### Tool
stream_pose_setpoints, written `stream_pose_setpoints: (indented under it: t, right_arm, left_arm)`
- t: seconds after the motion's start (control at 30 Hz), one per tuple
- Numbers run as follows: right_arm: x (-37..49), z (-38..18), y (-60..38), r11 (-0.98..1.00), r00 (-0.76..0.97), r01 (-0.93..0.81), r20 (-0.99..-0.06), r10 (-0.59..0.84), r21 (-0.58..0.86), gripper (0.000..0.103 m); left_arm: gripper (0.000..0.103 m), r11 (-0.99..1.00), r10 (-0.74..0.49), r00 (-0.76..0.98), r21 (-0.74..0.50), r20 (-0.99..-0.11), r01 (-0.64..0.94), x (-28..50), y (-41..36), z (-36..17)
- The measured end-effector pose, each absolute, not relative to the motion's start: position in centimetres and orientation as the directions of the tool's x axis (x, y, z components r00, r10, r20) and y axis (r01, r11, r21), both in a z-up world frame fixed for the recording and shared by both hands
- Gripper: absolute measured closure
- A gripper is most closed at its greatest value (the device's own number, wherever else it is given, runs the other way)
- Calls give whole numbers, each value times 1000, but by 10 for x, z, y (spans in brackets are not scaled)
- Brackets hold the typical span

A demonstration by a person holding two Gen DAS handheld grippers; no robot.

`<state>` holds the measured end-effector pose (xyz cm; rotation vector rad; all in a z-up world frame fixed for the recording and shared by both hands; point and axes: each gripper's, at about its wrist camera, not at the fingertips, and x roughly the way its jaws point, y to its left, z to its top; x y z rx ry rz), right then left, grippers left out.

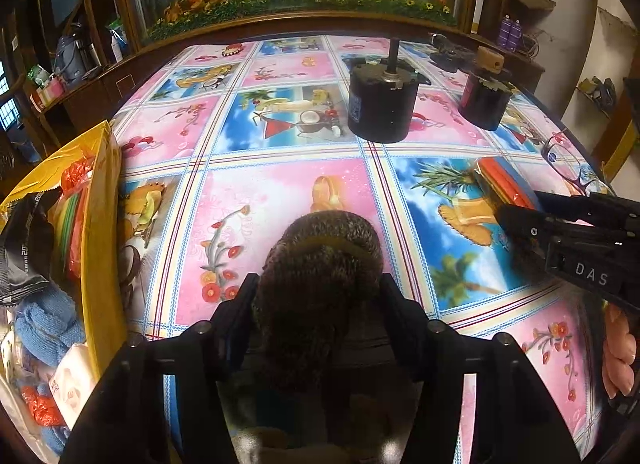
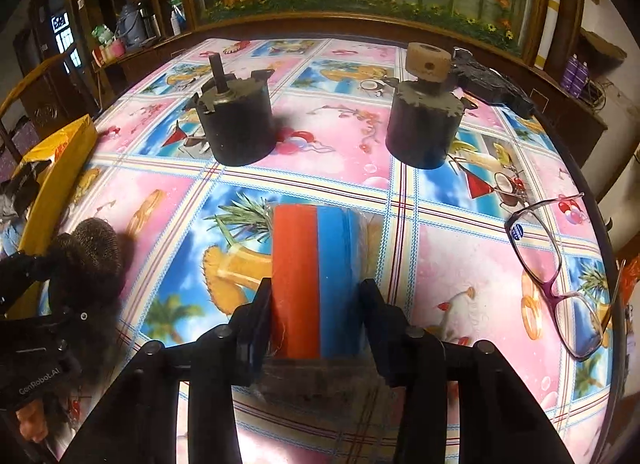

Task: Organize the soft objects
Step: 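Carry the brown knitted glove and red-and-blue sponge over the yellow box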

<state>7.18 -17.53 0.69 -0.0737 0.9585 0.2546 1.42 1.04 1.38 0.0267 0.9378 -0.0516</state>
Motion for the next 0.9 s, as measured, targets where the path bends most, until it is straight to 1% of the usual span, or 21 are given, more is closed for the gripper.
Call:
stream_pose_setpoints:
  t: [0.13,0.5,0.67,0.9]
  right_arm:
    - [67,17,-176,958,566,-261,-785,253,120,59]
    - [53,37,-162,949,621,-274,-726,297,153,59]
    - [50,38,-150,953,635,-267,-717,286,143,59]
    - [48,37,-147,941,616,-271,-715,330,201,59]
  left_arm:
    - [46,998,-49,610,-13,-791,62,11,11,18]
    - [45,998,-54,638,-26,-768,53,8,14,25]
    - [46,999,-43,665,-12,-746,51,3,14,31]
    - [45,999,-42,673,-14,-738,46,1,17,33]
